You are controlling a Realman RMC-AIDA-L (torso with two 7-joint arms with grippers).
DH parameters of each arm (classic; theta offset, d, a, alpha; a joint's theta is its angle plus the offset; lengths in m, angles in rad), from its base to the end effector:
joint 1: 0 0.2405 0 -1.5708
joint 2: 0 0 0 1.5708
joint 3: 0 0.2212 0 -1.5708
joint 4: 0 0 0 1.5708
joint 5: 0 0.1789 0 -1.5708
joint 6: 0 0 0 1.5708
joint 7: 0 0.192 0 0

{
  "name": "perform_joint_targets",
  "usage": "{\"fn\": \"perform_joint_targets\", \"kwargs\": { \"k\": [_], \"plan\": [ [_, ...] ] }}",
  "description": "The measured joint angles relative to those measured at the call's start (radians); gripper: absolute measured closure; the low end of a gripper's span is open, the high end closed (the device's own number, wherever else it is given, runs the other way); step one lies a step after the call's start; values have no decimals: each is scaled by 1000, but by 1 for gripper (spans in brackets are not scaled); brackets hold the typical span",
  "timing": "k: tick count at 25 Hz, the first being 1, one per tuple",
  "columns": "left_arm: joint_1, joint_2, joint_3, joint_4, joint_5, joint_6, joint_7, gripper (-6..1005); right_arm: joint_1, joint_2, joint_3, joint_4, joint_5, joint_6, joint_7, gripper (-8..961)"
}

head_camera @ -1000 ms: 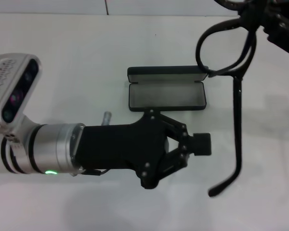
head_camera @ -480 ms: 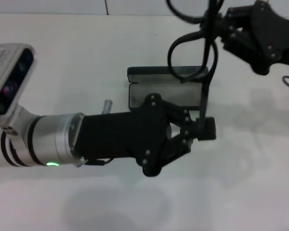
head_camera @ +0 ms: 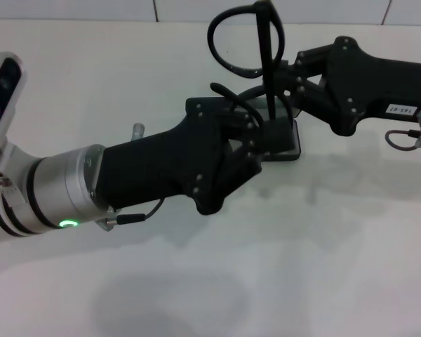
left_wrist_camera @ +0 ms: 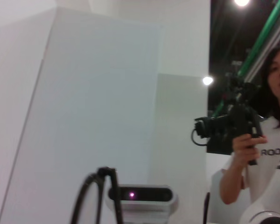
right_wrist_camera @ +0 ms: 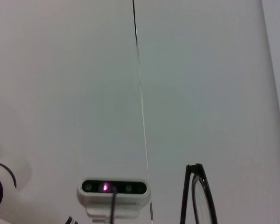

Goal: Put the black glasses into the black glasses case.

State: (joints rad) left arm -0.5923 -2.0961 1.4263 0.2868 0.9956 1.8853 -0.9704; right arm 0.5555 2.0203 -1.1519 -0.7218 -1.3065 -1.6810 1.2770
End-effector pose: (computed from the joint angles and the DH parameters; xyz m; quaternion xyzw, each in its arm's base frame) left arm -0.0819 0.2357 -0.0289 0.8378 0.0563 0.5423 0.0291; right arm 0.0861 0.2939 0.0076 -0.9035 0.0266 0.4245 0.0519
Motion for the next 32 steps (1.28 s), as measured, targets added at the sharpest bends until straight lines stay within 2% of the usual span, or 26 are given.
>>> {"fn": "perform_joint_targets", "kwargs": {
  "k": [12, 26, 32],
  "plan": [
    [5, -1, -1, -23, -63, -67, -49, 958, 2, 1, -29, -4, -22, 10, -1, 908],
    [16, 0, 6, -29, -62, -63, -53, 957, -1, 3, -42, -3, -22, 13, 3, 909],
    [45, 12, 3, -21, -61, -45, -51, 957, -11, 0, -41, -13, -23, 41, 4, 909]
  ]
}}
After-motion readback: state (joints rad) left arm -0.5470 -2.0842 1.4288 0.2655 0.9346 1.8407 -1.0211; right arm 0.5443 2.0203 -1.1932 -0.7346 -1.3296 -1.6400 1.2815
